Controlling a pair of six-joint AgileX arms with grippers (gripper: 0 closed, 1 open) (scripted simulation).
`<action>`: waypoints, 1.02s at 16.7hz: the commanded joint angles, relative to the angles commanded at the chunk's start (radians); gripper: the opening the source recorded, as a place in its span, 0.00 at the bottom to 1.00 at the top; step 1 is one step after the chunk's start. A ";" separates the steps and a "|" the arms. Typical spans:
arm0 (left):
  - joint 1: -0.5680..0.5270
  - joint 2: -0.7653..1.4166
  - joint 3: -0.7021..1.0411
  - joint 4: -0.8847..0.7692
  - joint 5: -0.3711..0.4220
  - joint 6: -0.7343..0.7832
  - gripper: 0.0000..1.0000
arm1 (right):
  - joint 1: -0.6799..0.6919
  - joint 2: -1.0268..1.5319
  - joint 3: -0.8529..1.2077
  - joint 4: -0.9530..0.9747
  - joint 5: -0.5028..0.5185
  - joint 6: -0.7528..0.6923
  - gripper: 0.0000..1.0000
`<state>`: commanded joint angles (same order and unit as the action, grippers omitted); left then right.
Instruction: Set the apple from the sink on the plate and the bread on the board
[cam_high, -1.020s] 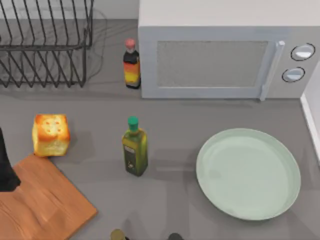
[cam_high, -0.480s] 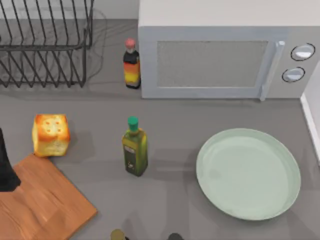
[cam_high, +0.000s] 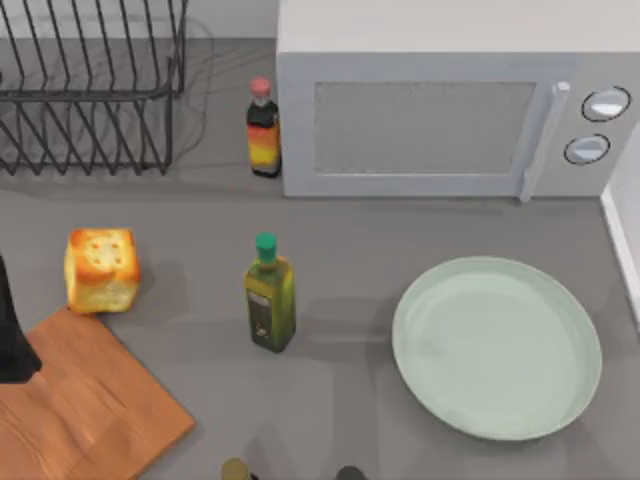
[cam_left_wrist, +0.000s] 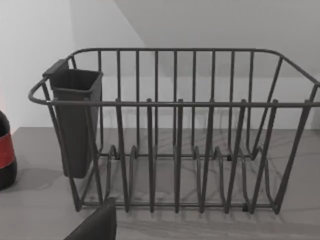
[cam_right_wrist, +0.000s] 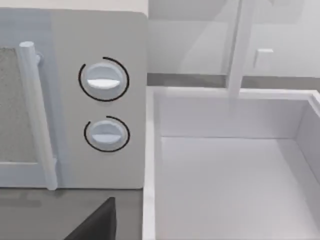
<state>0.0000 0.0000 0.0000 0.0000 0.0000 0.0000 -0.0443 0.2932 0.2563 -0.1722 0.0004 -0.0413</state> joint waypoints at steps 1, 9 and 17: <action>0.000 0.000 0.000 0.000 0.000 0.000 1.00 | -0.011 0.082 0.065 -0.043 0.000 -0.010 1.00; 0.000 0.000 0.000 0.000 0.000 0.000 1.00 | -0.116 0.918 0.678 -0.452 0.001 -0.108 1.00; 0.000 0.000 0.000 0.000 0.000 0.000 1.00 | -0.204 1.642 1.192 -0.793 0.002 -0.190 1.00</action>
<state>0.0000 0.0000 0.0000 0.0000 0.0000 0.0000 -0.2481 1.9353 1.4487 -0.9656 0.0020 -0.2315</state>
